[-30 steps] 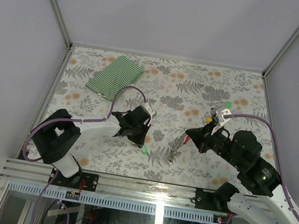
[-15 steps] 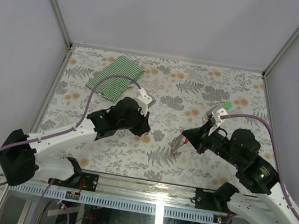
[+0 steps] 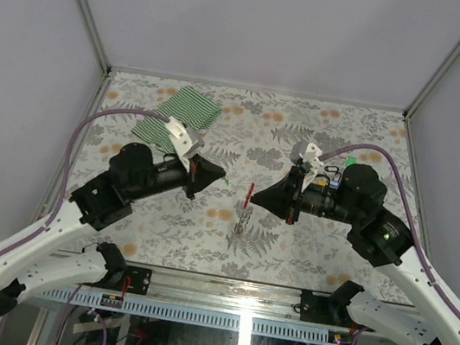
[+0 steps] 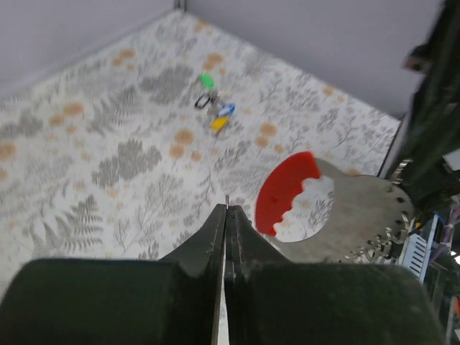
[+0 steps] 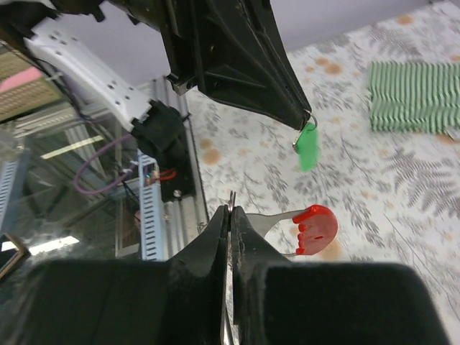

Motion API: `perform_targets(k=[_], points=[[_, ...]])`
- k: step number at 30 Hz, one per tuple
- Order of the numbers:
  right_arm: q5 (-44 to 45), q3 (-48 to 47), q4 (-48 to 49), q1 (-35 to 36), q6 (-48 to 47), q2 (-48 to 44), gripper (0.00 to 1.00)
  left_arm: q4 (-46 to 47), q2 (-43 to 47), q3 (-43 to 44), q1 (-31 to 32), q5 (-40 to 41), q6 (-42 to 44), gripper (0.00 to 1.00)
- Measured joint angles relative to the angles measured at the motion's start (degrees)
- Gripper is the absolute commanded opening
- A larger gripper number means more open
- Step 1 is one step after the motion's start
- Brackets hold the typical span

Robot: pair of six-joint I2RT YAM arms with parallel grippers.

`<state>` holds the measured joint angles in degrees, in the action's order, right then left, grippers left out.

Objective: Put the keys on the keyring

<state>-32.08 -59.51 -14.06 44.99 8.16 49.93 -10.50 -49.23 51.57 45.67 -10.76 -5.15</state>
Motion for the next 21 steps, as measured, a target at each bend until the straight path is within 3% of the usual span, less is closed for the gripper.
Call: perform_targets(k=[8, 21], points=[[-9.57, -1.75, 9.77, 0.00, 3.04, 1.46, 0.00, 7.02, 7.85, -0.74, 0.00, -9.79, 8.87, 0.00], [-22.14, -0.94, 29.24, 0.02, 9.01, 1.66, 0.00, 7.91, 3.23, 7.30, 0.04, -29.40, 18.75, 0.00]])
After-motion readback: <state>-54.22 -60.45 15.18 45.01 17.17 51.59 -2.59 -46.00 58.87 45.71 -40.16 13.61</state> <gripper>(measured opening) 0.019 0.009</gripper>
